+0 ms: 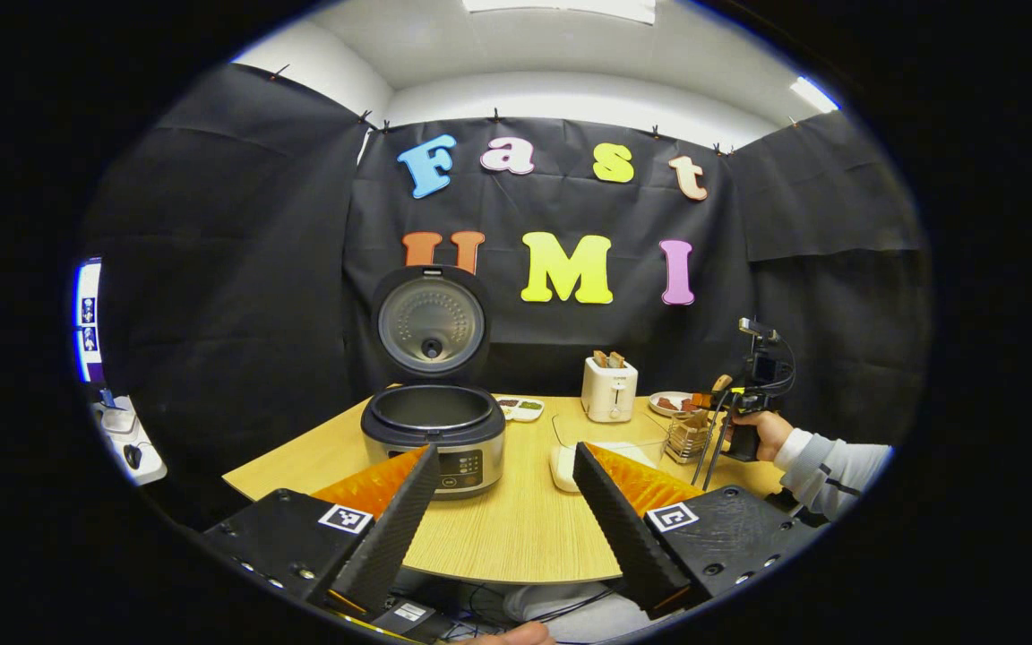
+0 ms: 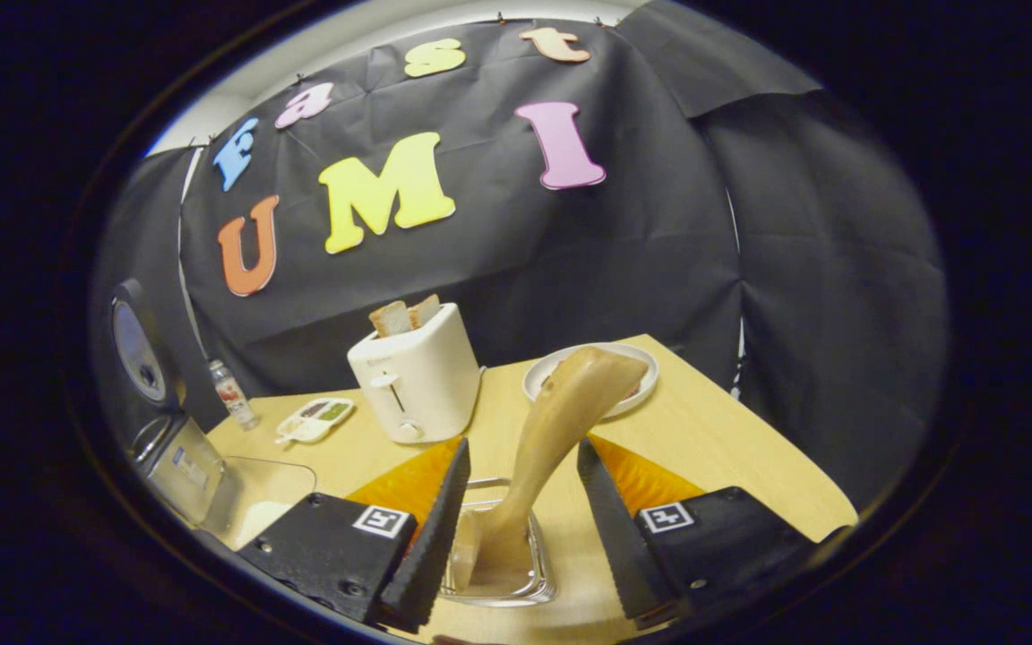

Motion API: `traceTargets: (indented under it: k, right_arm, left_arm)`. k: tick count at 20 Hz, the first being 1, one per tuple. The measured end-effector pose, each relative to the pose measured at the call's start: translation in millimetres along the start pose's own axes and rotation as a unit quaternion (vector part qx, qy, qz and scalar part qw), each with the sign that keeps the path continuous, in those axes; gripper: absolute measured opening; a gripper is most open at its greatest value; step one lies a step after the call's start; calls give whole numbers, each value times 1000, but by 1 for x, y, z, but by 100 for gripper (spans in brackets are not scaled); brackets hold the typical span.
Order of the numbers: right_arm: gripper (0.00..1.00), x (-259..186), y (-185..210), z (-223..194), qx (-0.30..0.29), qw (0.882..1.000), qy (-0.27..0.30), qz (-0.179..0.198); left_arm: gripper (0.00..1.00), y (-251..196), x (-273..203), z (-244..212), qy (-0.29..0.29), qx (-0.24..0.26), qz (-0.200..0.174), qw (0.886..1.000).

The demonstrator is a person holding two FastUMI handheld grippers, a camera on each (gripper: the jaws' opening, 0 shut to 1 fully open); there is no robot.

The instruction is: Close the left gripper, press the button to open the rice cooker; take a wooden spoon from the chopstick holder with the right hand, scoop a spoonful of rice and pour it into the rice cooker, then put the wooden spoon back into the chopstick holder.

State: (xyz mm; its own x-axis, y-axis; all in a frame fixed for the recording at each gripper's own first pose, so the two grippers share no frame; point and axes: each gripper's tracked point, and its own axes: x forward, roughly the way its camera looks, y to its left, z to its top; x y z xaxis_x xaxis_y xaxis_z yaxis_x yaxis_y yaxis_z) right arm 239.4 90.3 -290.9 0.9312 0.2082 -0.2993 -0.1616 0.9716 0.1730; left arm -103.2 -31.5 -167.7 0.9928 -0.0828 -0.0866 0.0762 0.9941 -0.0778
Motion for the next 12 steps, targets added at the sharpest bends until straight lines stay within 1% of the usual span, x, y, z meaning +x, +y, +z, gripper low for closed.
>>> traceTargets:
  k: [1,2,3,5,6,9,12]
  right_arm:
    - [59,1,7,0,3,1000,2,7]
    - [38,-13,15,8,15,1000,-5,21]
    - [18,-5,13,6,7,1000,-11,6]
    - [13,-20,20,25,-16,999,-41,3]
    - [12,-27,28,36,-19,998,-55,12]
    - [11,-48,46,64,-49,995,-90,10]
    - [11,-69,76,88,-73,991,-113,17]
  left_arm:
    - [96,0,-1,0,-3,4,-4,1000]
    - [96,3,-4,0,-6,8,-4,1000]
    - [96,6,-6,1,-11,11,-3,1000]
    - [96,15,-7,2,-16,8,3,1000]
    - [96,17,-8,1,-16,4,3,1000]
    - [96,24,-14,0,-13,-7,5,1000]
    - [96,33,-21,-2,-12,-9,10,1000]
